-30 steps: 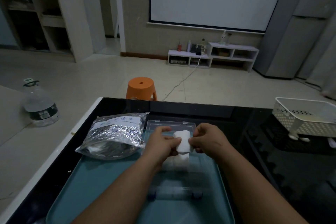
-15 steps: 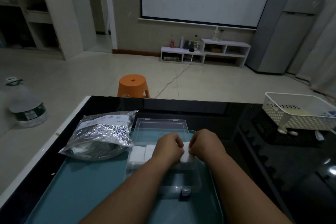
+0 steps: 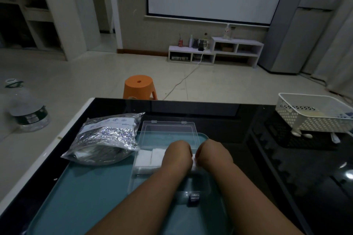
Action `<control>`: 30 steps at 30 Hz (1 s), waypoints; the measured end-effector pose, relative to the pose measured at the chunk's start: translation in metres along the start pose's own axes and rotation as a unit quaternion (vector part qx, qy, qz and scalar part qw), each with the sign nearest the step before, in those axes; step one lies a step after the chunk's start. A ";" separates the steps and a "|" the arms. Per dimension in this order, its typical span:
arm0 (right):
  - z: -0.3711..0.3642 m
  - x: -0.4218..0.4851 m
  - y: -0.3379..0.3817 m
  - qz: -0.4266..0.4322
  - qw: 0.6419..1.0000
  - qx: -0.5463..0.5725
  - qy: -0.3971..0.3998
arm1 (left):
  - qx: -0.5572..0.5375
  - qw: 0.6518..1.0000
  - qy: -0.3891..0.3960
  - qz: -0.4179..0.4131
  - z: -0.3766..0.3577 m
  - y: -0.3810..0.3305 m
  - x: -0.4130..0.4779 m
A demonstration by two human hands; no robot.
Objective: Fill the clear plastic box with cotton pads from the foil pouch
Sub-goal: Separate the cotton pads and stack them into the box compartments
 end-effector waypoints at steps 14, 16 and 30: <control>0.011 -0.017 0.037 0.105 0.991 0.077 -0.041 | -0.237 0.958 -0.149 -0.060 0.037 0.062 -0.042; 0.008 -0.021 0.049 0.134 0.987 0.087 -0.024 | -0.226 0.956 -0.180 -0.053 0.051 0.073 -0.052; -0.034 -0.037 0.165 0.260 0.958 0.120 -0.011 | -0.157 0.952 -0.255 0.069 0.131 0.191 -0.083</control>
Point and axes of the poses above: each hand's wrist, its own x-axis towards the middle knuckle, its own z-axis out of the back of the hand, y = z × x, the point moved 2 cm from there along x, towards the middle knuckle, and after that the axes turned 13 degrees about y, right-handed, at the moved point
